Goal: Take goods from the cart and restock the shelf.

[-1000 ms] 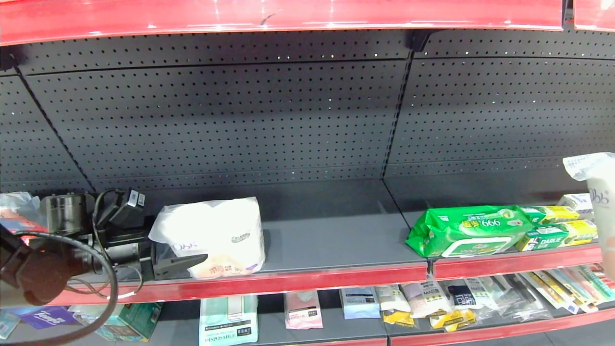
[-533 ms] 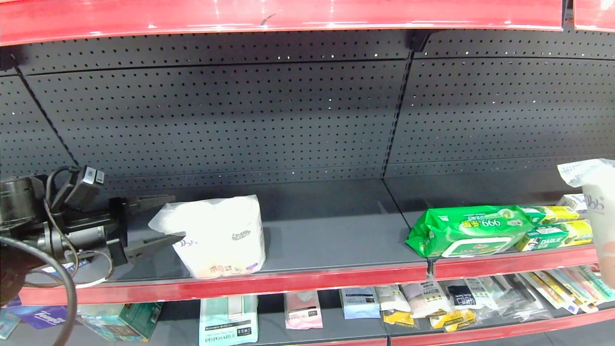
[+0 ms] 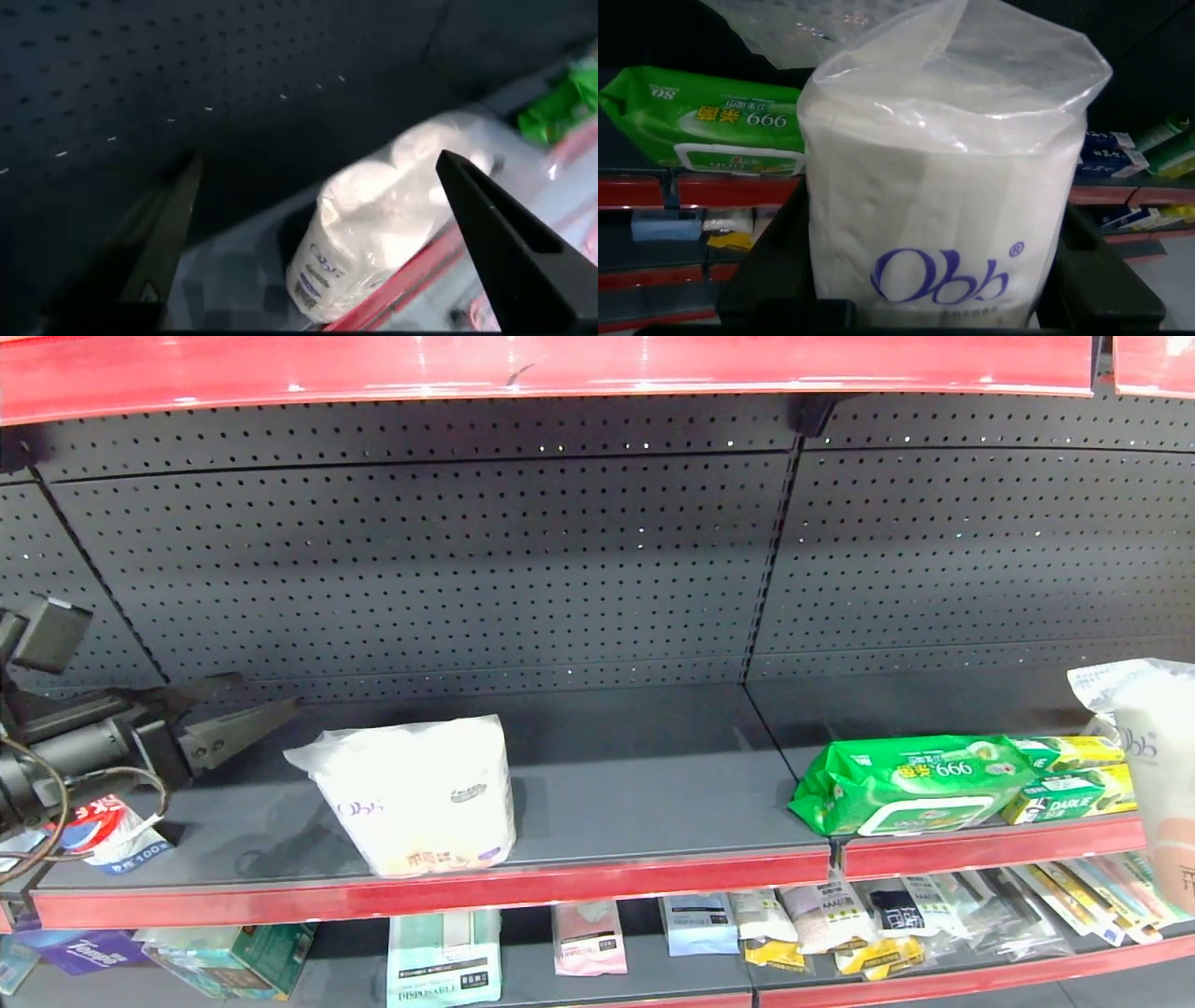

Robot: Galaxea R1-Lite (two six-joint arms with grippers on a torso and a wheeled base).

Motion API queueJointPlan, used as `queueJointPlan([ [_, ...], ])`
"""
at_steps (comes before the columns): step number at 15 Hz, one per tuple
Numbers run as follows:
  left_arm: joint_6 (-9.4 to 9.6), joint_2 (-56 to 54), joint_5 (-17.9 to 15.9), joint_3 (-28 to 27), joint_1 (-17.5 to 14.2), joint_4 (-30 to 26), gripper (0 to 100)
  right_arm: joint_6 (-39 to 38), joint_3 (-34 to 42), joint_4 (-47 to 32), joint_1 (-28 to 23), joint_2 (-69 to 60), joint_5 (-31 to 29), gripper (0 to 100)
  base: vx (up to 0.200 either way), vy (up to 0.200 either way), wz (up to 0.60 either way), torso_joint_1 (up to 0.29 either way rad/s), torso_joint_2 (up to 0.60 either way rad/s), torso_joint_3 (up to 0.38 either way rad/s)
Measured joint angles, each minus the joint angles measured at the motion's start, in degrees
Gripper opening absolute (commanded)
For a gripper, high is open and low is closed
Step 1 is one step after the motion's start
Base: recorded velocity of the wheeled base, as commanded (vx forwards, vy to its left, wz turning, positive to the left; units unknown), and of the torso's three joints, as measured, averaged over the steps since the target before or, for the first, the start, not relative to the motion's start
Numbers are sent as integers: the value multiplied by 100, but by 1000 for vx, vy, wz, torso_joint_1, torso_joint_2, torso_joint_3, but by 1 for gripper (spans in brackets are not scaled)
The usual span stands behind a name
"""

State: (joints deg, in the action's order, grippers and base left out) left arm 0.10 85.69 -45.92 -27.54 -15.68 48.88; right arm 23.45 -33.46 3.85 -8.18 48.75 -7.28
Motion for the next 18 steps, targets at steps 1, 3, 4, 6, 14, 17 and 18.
queueJointPlan([
  [1,-199,-217,216,111,5,-22,100,0,0,-2,9,20,13,0,0,0,0,0,0,0],
  [3,-366,-674,653,356,6,-257,100,0,-16,-2,17,74,137,0,0,0,0,0,0,0],
  [4,-384,-898,998,453,9,-521,100,2,-52,0,24,116,173,0,0,0,0,0,0,0],
  [6,-390,-1403,1752,577,6,-1229,100,-11,-132,16,140,249,288,0,0,0,0,0,0,0],
  [14,-59,-4241,1532,657,438,-4787,100,-171,-780,52,675,1025,1398,0,0,0,0,0,0,0],
  [17,215,-5416,1546,594,1187,-6060,100,-184,-1085,46,678,1285,1790,0,0,0,0,0,0,0],
  [18,312,-5722,1815,591,1378,-6331,100,-200,-1143,66,678,1362,1858,0,0,0,0,0,0,0],
])
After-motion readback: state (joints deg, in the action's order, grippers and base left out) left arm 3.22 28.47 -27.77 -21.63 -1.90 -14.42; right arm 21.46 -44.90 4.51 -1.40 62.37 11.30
